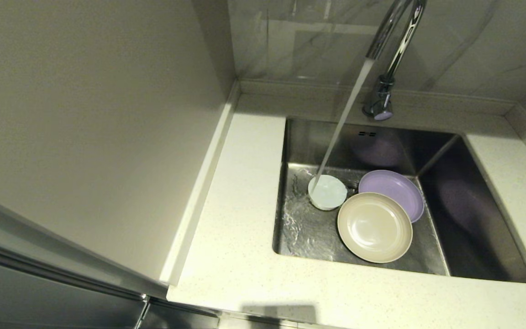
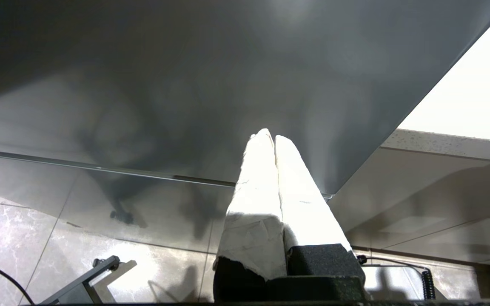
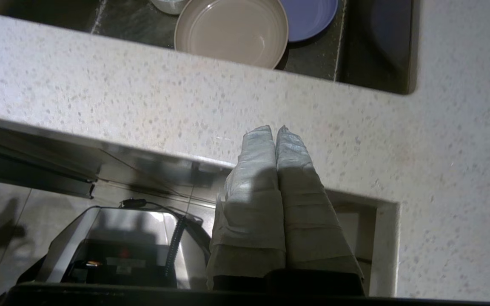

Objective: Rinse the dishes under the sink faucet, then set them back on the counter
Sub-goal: Turn off the faucet

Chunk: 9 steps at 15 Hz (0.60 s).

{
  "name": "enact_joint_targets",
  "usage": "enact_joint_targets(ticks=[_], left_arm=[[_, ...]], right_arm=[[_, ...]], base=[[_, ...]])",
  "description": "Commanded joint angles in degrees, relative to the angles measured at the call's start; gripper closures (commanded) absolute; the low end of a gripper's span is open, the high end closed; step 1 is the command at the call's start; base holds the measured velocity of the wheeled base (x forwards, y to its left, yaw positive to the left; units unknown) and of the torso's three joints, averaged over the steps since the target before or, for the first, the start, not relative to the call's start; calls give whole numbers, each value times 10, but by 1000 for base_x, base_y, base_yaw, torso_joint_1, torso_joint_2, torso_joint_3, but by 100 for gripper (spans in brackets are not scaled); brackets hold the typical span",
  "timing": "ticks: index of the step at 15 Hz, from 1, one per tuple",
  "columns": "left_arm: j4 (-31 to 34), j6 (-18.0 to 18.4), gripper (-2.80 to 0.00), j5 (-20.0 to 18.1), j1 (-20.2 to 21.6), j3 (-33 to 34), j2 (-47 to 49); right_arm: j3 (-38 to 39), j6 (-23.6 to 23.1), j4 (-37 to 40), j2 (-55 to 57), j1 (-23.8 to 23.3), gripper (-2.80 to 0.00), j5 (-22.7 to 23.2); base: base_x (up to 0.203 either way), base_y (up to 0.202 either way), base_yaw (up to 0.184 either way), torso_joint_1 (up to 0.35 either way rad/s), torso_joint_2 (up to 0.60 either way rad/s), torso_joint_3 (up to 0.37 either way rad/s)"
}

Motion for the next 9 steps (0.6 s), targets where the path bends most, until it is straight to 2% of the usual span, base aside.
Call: enact_joint_targets(ticks=[1,8,9], left_arm=[[0,0,0,0,0,0,-2],[0,0,0,0,0,0,-2],[0,1,0,0,0,0,-2]], right_arm=[[-46,-1,-3,96,0,0,1],[-266,5,-2,329,0,0,1],[-305,18,-1,365,0,0,1]], base=[[0,0,0,0,0,0],[0,0,0,0,0,0],[0,0,0,0,0,0]])
